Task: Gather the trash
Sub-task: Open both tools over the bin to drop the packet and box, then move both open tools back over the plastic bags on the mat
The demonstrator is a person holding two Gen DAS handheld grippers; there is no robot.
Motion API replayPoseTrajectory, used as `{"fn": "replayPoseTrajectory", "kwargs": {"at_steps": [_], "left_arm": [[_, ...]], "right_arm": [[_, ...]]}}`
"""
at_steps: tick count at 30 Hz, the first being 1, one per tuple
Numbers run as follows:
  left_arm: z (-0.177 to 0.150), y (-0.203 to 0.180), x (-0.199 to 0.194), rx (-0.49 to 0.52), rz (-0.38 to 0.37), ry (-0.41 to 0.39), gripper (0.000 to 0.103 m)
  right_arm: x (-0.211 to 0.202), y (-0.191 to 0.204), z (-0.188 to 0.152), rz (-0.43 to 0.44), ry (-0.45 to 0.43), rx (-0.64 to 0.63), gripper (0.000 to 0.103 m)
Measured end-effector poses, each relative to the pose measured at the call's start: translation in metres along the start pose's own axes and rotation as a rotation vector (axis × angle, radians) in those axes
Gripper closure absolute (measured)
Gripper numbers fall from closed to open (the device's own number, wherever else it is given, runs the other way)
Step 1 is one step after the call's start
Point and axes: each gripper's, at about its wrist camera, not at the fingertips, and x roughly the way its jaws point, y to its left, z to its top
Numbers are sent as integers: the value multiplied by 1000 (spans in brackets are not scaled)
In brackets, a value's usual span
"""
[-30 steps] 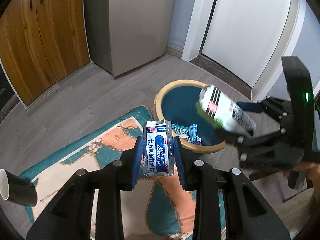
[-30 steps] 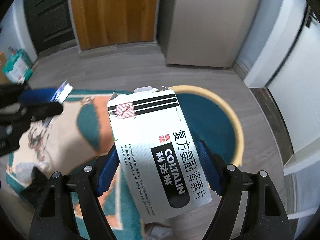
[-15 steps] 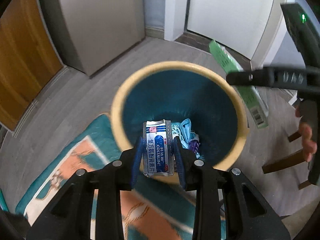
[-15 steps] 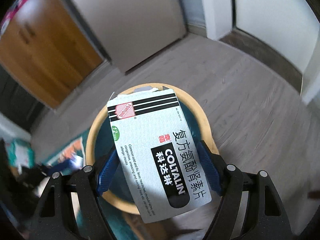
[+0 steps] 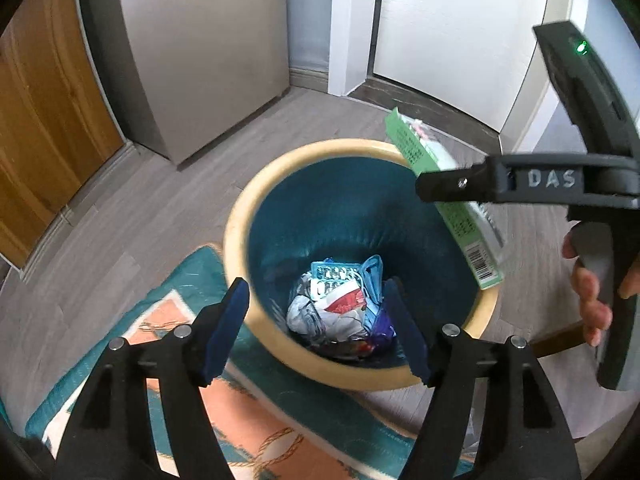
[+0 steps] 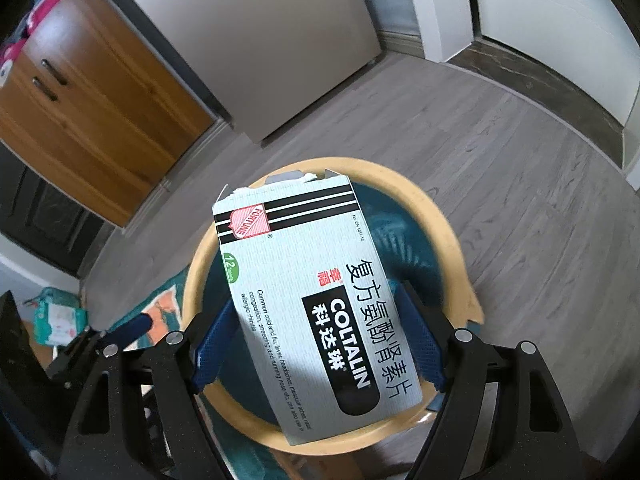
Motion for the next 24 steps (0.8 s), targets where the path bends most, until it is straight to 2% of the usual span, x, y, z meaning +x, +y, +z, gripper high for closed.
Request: {"fn": "replayPoseTrajectory", "kwargs": {"at_steps": [11, 17, 24], "left_arm": [[-12, 27, -68, -38, 67, -34, 33], [-40, 48, -122, -97, 124, -54, 33], [-82, 70, -177, -211, 160, -94, 28]], "right_arm": [[-16, 16, -8, -20, -9, -46, 22], [-38, 49, -27, -5, -22, -133, 22], [-73, 94, -50, -6, -97, -223, 19]]}}
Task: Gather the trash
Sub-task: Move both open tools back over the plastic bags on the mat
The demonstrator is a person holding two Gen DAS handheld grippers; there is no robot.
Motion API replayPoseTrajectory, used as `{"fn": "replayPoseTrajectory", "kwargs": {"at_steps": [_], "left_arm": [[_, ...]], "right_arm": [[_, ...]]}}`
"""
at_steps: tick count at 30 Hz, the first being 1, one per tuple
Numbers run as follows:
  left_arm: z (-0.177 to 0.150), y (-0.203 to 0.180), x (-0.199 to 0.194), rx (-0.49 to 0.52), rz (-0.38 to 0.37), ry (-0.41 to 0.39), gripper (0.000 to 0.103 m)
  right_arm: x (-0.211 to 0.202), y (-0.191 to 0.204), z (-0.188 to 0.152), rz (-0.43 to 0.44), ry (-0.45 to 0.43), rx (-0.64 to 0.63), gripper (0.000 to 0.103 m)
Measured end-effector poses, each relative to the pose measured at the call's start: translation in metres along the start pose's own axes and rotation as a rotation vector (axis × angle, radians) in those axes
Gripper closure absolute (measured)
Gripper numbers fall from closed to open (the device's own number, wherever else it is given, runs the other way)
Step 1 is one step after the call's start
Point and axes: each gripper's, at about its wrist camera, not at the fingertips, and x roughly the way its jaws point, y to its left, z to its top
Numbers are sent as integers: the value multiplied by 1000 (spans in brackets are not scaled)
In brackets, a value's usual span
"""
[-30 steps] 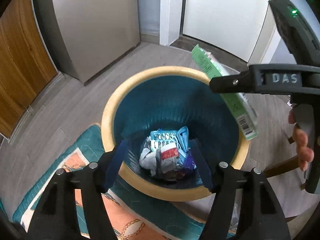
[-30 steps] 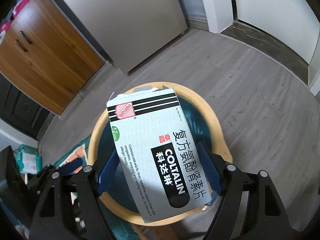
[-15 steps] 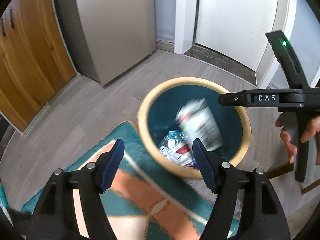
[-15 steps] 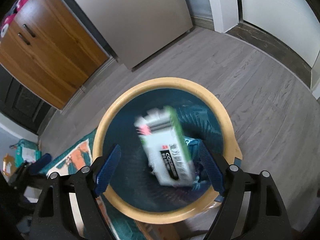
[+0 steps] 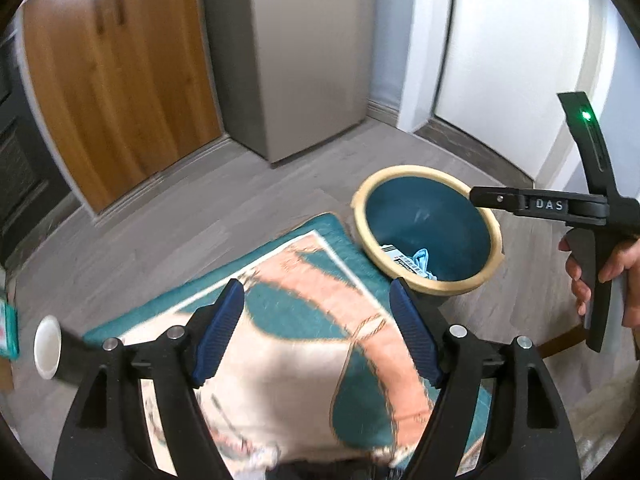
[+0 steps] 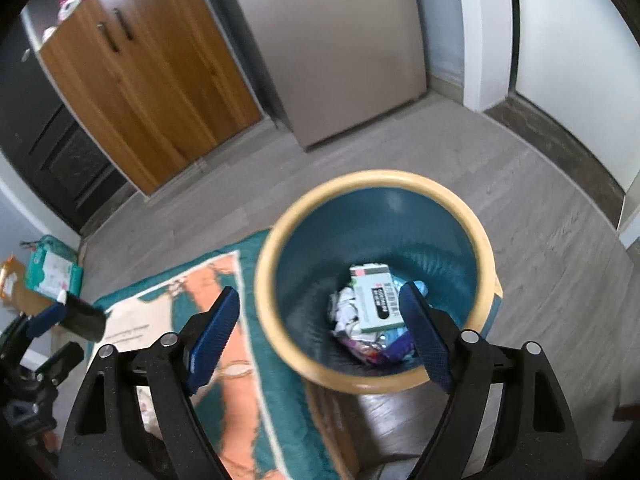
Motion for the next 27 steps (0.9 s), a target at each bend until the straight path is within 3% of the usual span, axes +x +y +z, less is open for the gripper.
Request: {"fn": "replayPoseTrajectory", "kwargs": {"at_steps": [9, 15, 20, 27], "left_arm": [[-44, 53, -36, -109, 84, 4, 28], [-73, 89, -39, -186, 139, 48, 28], [-97, 107, -37, -203, 175, 104, 28], [-128, 120, -30, -239, 161, 194, 28]], "right_arm": [[-24, 56, -17, 37, -32, -114, 17], [-21, 86, -27, 29, -18, -150, 16], [3, 111, -51, 33, 90, -145, 16], [33, 158, -101, 98, 236, -263, 16]]}}
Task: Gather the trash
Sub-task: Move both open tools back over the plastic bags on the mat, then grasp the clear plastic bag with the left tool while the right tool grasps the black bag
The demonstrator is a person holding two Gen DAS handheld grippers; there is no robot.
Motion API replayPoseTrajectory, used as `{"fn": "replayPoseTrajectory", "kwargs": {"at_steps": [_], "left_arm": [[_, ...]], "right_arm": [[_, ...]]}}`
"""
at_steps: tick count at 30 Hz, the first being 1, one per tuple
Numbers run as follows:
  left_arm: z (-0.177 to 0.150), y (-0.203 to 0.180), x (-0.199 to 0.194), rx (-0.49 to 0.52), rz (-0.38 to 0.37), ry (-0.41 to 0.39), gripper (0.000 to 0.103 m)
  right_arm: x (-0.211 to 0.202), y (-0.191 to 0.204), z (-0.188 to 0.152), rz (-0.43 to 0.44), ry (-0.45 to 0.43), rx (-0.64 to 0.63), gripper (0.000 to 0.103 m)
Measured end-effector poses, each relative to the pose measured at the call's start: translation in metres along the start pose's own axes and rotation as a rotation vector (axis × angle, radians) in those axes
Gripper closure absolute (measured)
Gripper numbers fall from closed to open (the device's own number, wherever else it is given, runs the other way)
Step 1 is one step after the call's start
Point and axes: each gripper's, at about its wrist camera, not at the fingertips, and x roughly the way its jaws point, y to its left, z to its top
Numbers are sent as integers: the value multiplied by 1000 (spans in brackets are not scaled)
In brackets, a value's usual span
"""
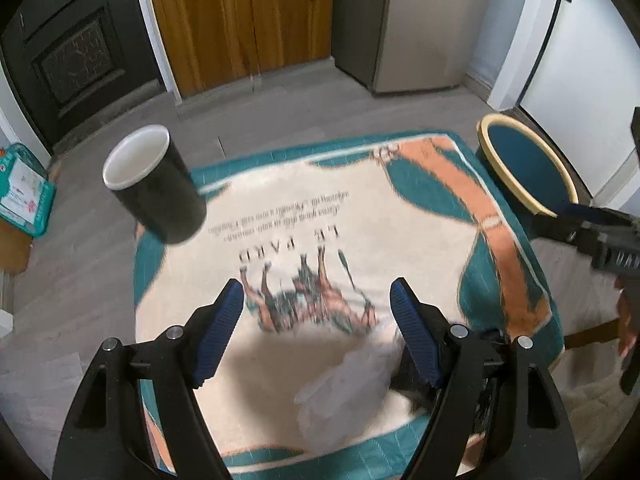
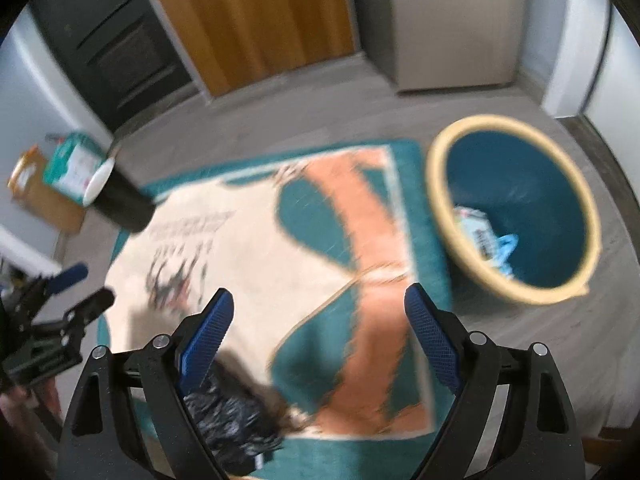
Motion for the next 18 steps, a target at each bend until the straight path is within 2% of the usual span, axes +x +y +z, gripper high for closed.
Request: {"fn": "replayPoseTrajectory", "kwargs": {"at_steps": [2, 3, 7, 11, 13, 15, 18], "left_arm": [[-5, 0, 1, 23, 14, 8, 28], [-7, 1, 0, 35, 27, 8, 28], [-6, 10, -1, 2, 26, 8, 28], [-6, 10, 1, -5, 18, 13, 28], [-6, 7, 3, 9, 17, 21, 28], [-7, 4, 4, 19, 13, 25, 28], [-8, 1, 7, 27, -7, 37, 28]], "right_arm": [[10, 17, -10, 21, 42, -57, 18], [15, 24, -15, 30, 64, -87, 23], [32, 50, -32, 76, 156, -189, 36], [47, 64, -39, 117, 199, -229, 46], [53, 66, -40, 120, 220, -240, 57], [59, 67, -40, 119, 237, -243, 85], [54, 64, -33, 138, 217, -225, 93]]}}
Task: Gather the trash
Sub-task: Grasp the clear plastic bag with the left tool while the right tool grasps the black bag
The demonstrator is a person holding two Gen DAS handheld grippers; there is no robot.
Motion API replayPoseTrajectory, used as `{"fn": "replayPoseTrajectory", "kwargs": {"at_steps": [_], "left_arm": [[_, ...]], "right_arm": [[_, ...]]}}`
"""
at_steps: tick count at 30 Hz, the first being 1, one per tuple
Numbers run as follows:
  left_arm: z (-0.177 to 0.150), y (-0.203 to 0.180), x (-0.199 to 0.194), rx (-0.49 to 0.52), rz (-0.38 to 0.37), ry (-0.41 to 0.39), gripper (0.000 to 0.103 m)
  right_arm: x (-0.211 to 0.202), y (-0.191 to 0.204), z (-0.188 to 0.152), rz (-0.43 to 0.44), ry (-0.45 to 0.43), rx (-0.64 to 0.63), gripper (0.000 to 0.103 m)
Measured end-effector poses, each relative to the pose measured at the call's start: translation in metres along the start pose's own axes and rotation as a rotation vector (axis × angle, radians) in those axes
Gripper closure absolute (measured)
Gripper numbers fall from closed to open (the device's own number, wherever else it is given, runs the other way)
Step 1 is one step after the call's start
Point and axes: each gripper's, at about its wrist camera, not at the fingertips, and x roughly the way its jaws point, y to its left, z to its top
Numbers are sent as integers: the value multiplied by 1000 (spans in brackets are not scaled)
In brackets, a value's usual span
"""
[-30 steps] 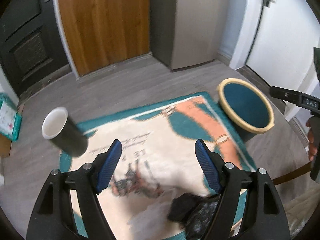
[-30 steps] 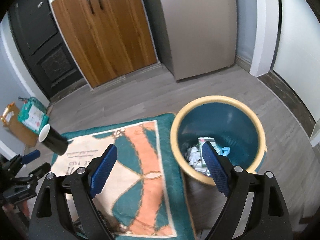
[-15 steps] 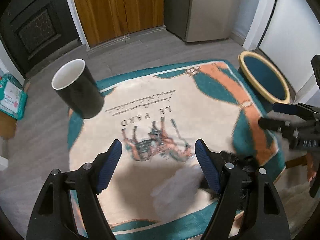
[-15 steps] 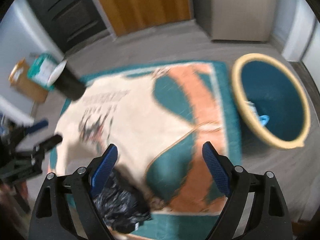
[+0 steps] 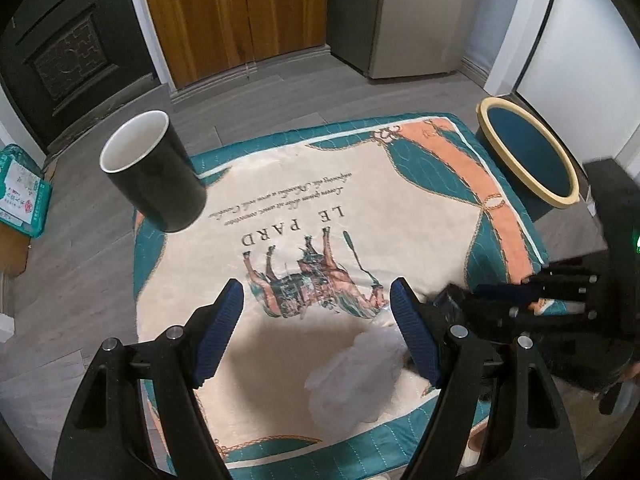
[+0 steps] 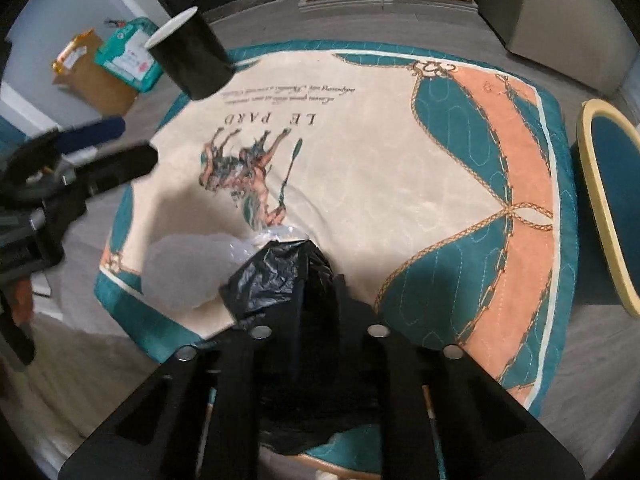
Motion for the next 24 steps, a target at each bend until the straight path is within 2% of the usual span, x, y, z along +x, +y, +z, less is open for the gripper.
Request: {"fn": "replayPoseTrajectory", "kwargs": {"at_steps": [3, 9, 14, 15, 16, 19, 24], "left_arm": [[-4, -8, 8, 29, -29, 44, 28], [-21, -38, 36, 170, -42, 170, 31], [-36, -59, 61, 277, -4, 270, 51], [-38, -61, 64, 289, 6, 282, 61], [-39, -63, 67, 304, 16, 290, 66], [-37, -67, 66, 319, 13, 284, 71], [-25, -70, 50, 295, -16, 215, 73]], "right_arm": [[-17, -7, 9, -18, -68, 22, 96], [-47, -33, 21, -101, -180, 103, 98], [-61, -55, 25, -97, -212, 180, 98], [-63, -58, 25, -96, -218, 191, 98], [-67, -63, 26, -91, -228, 205, 98], [-77, -70, 26, -93, -257, 228, 98], [-99, -79, 26, -87, -303, 255, 98]]}}
